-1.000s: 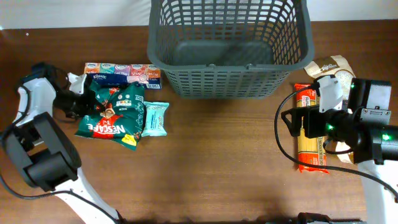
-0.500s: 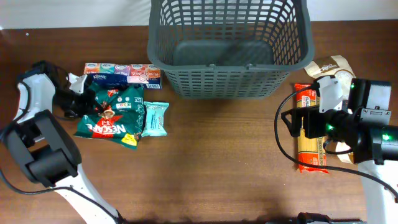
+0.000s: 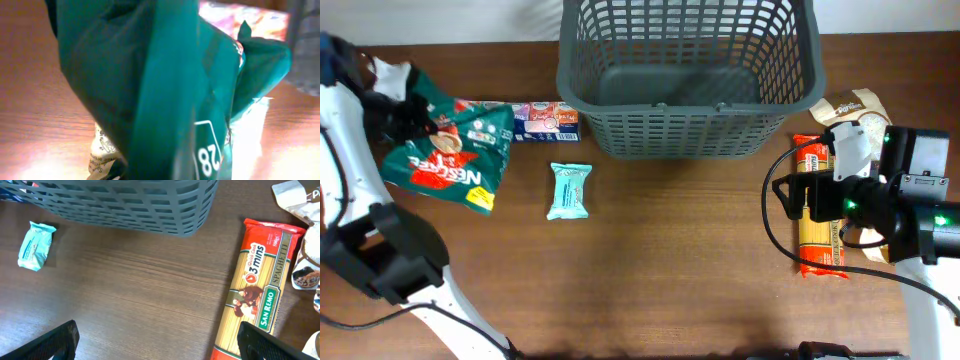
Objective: Pack container
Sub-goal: 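Lift the Nescafé bag with the left gripper and drop it into the basket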
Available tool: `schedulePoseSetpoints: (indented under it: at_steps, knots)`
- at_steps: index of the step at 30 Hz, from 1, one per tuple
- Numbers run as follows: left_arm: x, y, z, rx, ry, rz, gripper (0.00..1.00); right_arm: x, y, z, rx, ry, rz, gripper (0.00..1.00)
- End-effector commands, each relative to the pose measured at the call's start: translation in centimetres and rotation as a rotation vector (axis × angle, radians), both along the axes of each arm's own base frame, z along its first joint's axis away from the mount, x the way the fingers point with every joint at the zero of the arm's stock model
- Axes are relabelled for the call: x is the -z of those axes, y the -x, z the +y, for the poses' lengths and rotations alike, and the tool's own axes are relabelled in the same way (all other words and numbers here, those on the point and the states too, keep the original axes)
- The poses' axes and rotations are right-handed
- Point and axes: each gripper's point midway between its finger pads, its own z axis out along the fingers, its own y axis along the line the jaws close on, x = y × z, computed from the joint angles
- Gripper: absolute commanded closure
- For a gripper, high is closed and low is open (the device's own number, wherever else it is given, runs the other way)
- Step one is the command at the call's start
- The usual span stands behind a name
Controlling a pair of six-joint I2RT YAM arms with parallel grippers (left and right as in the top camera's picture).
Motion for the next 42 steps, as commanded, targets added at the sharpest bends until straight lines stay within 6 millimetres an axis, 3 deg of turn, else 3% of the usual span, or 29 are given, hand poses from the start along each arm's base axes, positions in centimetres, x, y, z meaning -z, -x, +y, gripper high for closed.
schedulePoseSetpoints:
  at_steps: [1, 6, 9, 13, 16, 19, 24, 29, 33, 34, 42]
  knots:
    - [-9.3, -0.5, -1.9, 0.037, -0.001, -0.248, 0.98, -0.5, -0.2, 0.0, 0.007, 0.0, -0.011, 0.01]
    - [-18.4, -0.9, -5.2, 0.143, -0.019, -0.532, 0.98, -0.5, -0.1, 0.1, 0.006, -0.002, -0.006, 0.01]
    - [-25.3, -0.4, -8.5, 0.282, -0.055, -0.779, 0.98, -0.3, 0.2, 0.1, 0.006, -0.003, 0.011, 0.01]
    - [-32.6, 1.0, -13.0, 0.424, -0.108, -1.043, 0.98, 0.1, 0.7, 0.2, 0.006, -0.006, 0.037, 0.01]
    - [-36.2, 2.2, -16.7, 0.544, -0.104, -1.189, 0.98, 0.2, 0.9, 0.2, 0.006, -0.007, 0.044, 0.01]
    - [-38.0, 3.5, -20.9, 0.732, -0.075, -1.307, 0.98, 0.3, 1.0, 0.2, 0.006, -0.008, 0.052, 0.01]
    - [-37.3, 3.9, -26.6, 0.977, -0.109, -1.392, 0.98, 0.7, 1.8, 0.3, 0.006, -0.012, 0.087, 0.01]
    - [-34.2, 2.3, -32.1, 1.204, -0.127, -1.429, 0.98, 1.0, 2.5, 0.6, -0.002, -0.029, 0.12, 0.01]
    - [-30.8, -0.6, -35.5, 1.271, -0.071, -1.404, 0.98, 1.2, 3.2, 1.1, -0.013, -0.053, 0.151, 0.01]
    - [-29.2, -2.1, -36.5, 1.285, -0.049, -1.39, 0.98, 1.3, 3.5, 1.1, -0.012, -0.055, 0.166, 0.01]
    - [-23.1, -7.9, -40.2, 1.293, 0.026, -1.358, 0.98, 1.9, 4.9, 1.3, -0.011, -0.063, 0.23, 0.01]
